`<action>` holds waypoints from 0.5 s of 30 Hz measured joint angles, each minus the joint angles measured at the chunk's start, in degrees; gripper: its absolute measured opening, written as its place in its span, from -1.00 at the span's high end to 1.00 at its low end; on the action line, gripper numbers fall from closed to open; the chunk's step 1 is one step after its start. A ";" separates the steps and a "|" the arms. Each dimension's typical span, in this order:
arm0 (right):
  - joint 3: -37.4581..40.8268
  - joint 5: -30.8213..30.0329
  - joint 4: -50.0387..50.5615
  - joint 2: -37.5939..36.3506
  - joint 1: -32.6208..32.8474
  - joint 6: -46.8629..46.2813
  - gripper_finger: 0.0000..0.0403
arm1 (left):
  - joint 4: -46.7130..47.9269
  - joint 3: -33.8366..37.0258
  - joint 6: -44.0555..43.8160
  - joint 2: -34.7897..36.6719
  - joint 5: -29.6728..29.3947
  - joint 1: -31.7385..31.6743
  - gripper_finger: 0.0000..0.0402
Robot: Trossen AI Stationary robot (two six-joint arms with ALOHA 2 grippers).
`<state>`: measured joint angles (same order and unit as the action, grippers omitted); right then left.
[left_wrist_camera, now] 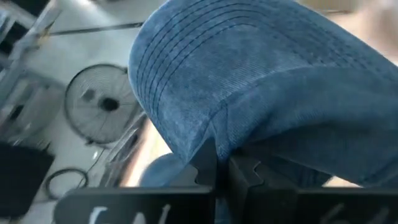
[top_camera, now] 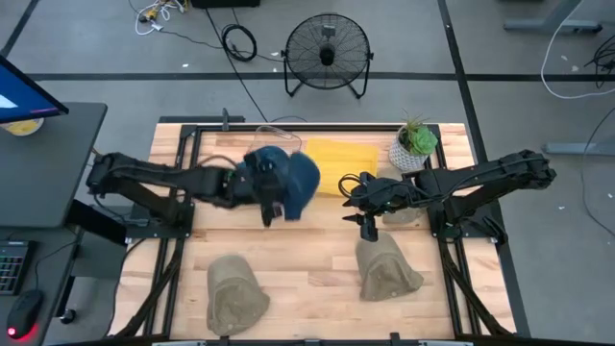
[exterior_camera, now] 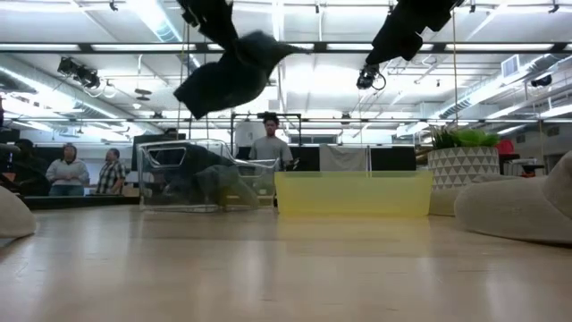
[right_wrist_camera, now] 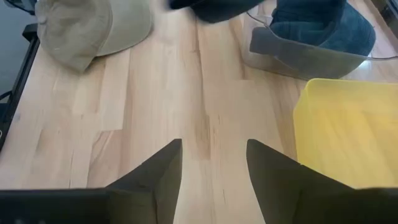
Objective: Pick & Place hat
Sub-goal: Put the blue cap into the transparent bin
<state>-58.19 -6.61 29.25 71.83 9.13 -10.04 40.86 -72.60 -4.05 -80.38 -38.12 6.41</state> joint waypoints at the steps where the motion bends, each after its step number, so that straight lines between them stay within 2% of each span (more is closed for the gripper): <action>1: 0.00 0.00 -0.02 0.00 -0.02 0.00 0.08 | 0.88 0.00 0.17 0.32 -0.07 -1.59 0.94; 9: 0.02 0.00 0.00 0.01 -0.02 0.02 0.08 | 6.62 0.00 0.28 -2.77 0.57 -14.94 0.94; 15: 0.02 0.00 0.02 0.43 -0.02 1.41 0.08 | 7.24 0.00 3.19 -8.66 4.08 -19.61 0.95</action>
<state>-58.17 -6.61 29.27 72.26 9.10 -8.63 48.09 -72.60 -0.86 -89.04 -34.04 -13.20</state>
